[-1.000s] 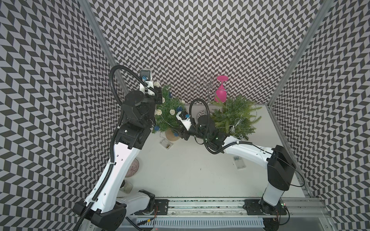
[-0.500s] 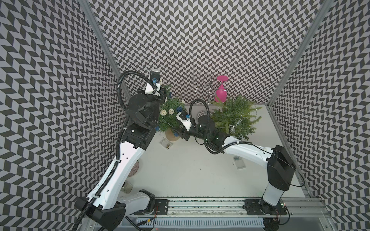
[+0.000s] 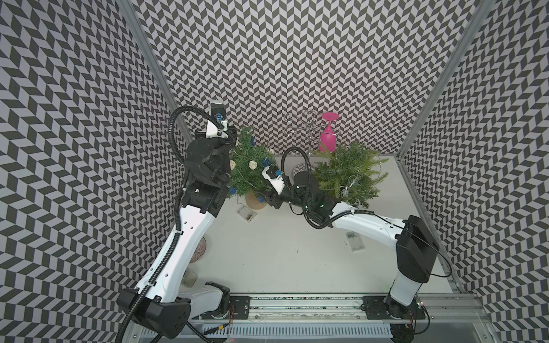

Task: Wrap string light around the christmas tree
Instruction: Wrap the light string around the Christmas tree.

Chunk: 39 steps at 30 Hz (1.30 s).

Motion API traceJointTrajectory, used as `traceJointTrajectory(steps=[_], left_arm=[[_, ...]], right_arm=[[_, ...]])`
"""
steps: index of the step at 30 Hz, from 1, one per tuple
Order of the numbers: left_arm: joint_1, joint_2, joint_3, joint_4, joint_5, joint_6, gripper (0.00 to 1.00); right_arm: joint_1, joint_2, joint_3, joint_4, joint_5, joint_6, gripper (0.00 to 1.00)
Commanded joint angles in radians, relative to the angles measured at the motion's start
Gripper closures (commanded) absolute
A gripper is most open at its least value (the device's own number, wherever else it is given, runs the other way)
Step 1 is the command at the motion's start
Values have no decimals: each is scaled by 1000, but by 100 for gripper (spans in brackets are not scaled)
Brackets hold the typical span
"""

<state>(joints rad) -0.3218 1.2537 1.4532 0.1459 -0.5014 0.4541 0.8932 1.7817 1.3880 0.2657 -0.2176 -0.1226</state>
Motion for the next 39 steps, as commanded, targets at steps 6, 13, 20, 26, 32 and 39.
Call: traceJointTrajectory(steps=[6,13,20,26,32,39], left_arm=[[55,108,46,88,-68,-13,100],[61,207,111,153,-107,18,100],[68,214,74,157,62,-100,100],[100,226,71,67,197,-286,100],[183,214,15,68,364,-437,93],[254,254,50,-10,594,-550,99]], right_arm=[[-15,24,-17,43,-32,2,46],[-19,30,-18,39,-35,-1,47],[-31,33,-29,44,-41,1,47],[-35,31,-32,51,-55,5,47],[-37,36,-36,54,-53,5,47],[-37,35,-30,51,-57,12,47]])
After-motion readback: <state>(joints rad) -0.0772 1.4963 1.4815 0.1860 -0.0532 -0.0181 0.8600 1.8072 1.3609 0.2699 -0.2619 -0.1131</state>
